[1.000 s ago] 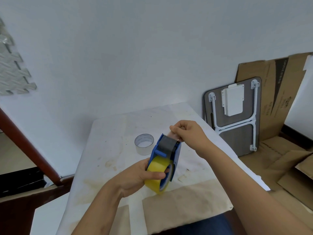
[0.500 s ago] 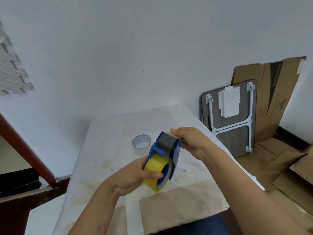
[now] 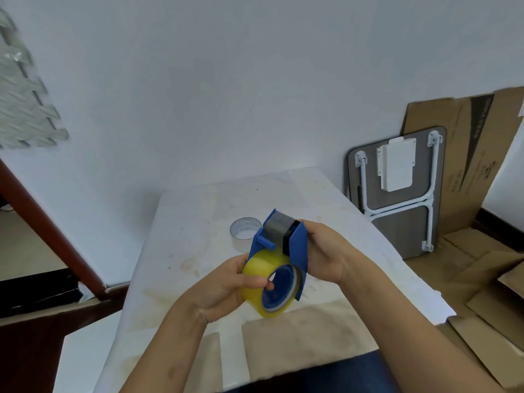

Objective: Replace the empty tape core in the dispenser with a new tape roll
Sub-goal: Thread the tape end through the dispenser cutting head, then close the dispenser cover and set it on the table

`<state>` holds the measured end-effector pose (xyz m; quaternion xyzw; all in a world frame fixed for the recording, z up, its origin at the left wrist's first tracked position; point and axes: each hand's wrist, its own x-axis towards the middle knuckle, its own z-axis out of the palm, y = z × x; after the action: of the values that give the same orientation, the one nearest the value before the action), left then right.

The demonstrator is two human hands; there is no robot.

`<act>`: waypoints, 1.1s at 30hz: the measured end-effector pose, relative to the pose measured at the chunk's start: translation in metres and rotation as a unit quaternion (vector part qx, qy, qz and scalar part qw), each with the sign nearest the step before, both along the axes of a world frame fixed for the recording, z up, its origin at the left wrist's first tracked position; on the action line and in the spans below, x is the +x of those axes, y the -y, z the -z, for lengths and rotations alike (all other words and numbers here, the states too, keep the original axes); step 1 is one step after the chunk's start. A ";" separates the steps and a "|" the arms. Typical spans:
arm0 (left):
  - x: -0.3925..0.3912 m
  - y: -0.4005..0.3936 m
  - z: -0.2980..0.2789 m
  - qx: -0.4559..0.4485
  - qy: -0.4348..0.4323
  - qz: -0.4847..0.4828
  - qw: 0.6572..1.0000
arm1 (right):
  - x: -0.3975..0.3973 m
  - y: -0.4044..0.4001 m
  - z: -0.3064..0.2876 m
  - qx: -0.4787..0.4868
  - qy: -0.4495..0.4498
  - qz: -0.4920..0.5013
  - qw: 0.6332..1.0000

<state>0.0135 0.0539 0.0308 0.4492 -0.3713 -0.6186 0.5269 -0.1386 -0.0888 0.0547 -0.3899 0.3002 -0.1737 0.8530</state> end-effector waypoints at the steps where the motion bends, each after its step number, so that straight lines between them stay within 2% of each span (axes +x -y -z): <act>1: 0.000 -0.001 0.000 -0.001 -0.010 -0.003 1.000 | 0.000 0.000 0.002 0.009 0.001 -0.006 1.000; 5: 0.000 0.000 -0.003 -0.013 -0.060 -0.023 0.998 | -0.001 0.000 0.004 0.029 0.022 -0.027 0.999; 15: 0.004 0.008 -0.008 -0.008 -0.122 -0.087 0.989 | -0.002 0.003 0.003 -0.019 0.074 -0.072 0.994; 18: 0.005 0.009 -0.007 0.007 -0.138 -0.081 0.987 | -0.005 0.006 0.000 -0.041 0.065 -0.092 0.993; 23: 0.009 0.012 -0.008 0.025 -0.105 -0.103 0.989 | -0.011 0.009 -0.004 -0.044 -0.004 -0.149 0.988; 26: 0.008 0.013 -0.011 0.037 -0.096 -0.116 0.988 | -0.013 0.005 -0.006 -0.053 -0.004 -0.155 0.987; 30: 0.006 0.020 -0.013 0.027 -0.077 -0.165 0.983 | -0.008 0.002 -0.004 -0.081 -0.004 -0.085 0.993; 33: 0.006 0.027 -0.017 0.028 0.040 -0.165 0.985 | -0.004 0.001 -0.002 -0.101 0.001 -0.029 0.994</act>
<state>0.0191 0.0271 0.0480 0.5435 -0.2955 -0.5144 0.5938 -0.1425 -0.0895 0.0563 -0.4826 0.2690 -0.1789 0.8141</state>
